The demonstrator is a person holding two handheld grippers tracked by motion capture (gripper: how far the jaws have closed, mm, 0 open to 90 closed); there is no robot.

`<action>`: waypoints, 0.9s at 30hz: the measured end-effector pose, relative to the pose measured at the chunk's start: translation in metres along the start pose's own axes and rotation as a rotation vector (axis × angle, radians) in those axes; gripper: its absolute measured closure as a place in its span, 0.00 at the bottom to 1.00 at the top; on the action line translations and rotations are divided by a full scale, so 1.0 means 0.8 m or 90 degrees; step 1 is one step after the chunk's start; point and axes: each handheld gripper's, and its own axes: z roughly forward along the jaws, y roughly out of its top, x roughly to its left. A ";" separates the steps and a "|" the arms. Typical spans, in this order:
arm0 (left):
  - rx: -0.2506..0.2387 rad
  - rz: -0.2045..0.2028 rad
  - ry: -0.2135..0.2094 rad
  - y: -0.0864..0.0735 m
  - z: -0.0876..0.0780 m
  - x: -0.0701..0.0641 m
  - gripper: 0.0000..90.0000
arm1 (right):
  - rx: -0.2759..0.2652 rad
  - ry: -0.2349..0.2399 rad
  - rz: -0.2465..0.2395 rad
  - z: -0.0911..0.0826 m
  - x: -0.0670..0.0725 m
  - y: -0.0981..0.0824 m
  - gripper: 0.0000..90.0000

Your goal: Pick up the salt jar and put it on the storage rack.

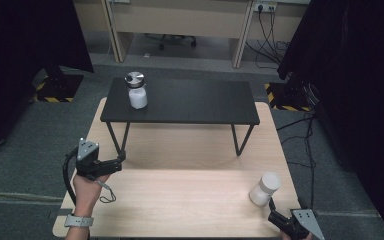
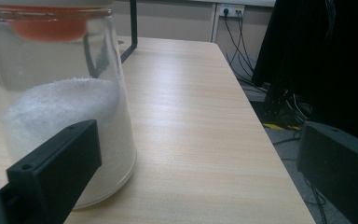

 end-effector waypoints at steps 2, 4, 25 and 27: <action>0.005 0.001 0.007 -0.006 -0.002 0.000 0.00 | 0.001 0.001 0.000 0.000 0.000 0.000 0.00; 0.008 0.000 0.014 -0.013 -0.005 0.001 0.00 | 0.001 0.000 0.000 0.000 0.000 0.000 0.00; 0.041 -0.028 0.052 -0.072 -0.009 0.010 0.00 | 0.004 -0.003 0.001 0.000 0.001 0.001 0.00; 0.047 -0.034 0.057 -0.080 -0.009 0.011 0.00 | 0.005 -0.003 0.002 0.000 0.001 0.002 0.00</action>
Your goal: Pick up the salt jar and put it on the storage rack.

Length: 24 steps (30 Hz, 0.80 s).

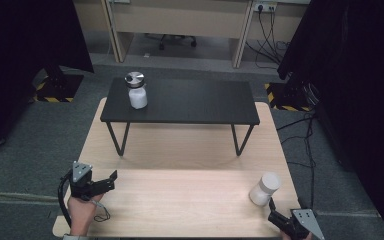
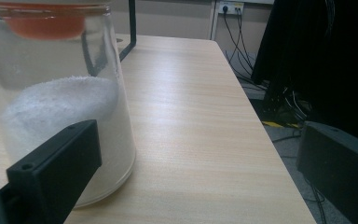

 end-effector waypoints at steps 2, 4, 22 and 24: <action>0.001 0.000 0.005 -0.006 -0.002 0.000 0.00 | 0.001 0.000 0.000 0.000 0.000 0.000 0.00; 0.001 0.000 0.007 -0.009 -0.003 0.000 0.00 | 0.001 0.000 0.001 0.000 0.000 0.000 0.00; 0.020 -0.032 0.032 -0.048 -0.001 0.009 0.00 | 0.002 -0.004 -0.001 0.000 0.002 0.001 0.00; 0.021 -0.031 0.032 -0.049 0.000 0.009 0.00 | 0.003 -0.004 -0.001 0.000 0.002 0.001 0.00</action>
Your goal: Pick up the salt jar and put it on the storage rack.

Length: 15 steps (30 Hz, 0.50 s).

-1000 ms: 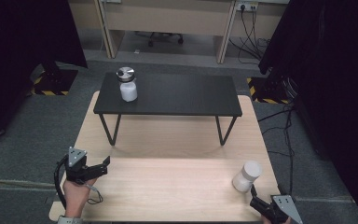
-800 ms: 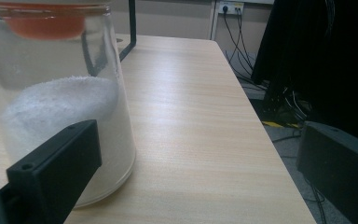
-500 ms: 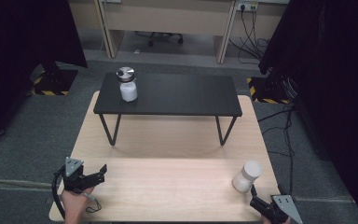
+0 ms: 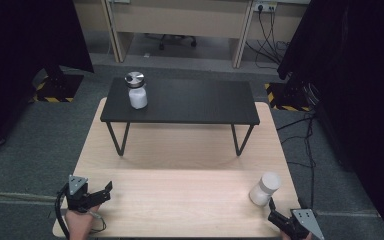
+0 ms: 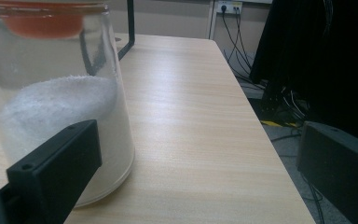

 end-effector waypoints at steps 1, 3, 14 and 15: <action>0.002 0.001 0.002 -0.001 0.000 -0.001 0.00 | 0.000 0.000 0.000 0.000 0.000 0.000 0.00; 0.005 -0.003 0.002 -0.005 0.002 0.001 0.00 | 0.001 -0.001 0.000 0.000 0.000 0.000 0.00; 0.005 -0.017 0.001 -0.014 0.008 0.005 0.00 | -0.001 -0.006 -0.003 0.000 0.002 0.000 0.00; 0.003 -0.019 0.000 -0.014 0.007 0.006 0.00 | -0.002 -0.006 -0.004 0.000 0.003 -0.001 0.00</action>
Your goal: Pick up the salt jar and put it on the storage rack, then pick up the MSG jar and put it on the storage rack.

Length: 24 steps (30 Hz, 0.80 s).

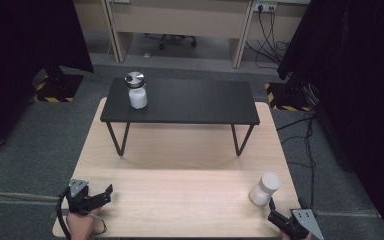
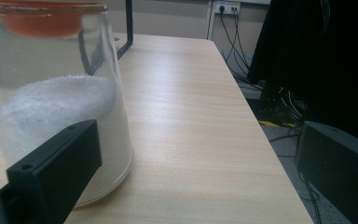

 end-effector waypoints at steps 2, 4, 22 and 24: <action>0.003 -0.003 -0.001 0.000 0.000 0.001 0.00 | -0.001 -0.001 -0.001 0.000 0.000 0.000 0.00; 0.003 0.000 0.000 0.000 0.000 0.000 0.00 | -0.001 0.000 -0.001 0.000 0.000 -0.001 0.00; -0.004 0.000 -0.011 -0.003 -0.001 0.001 0.00 | 0.002 -0.014 0.013 0.002 0.004 0.003 0.00; -0.007 0.002 -0.012 -0.004 -0.001 0.001 0.00 | 0.001 -0.022 0.013 0.001 0.008 0.003 0.00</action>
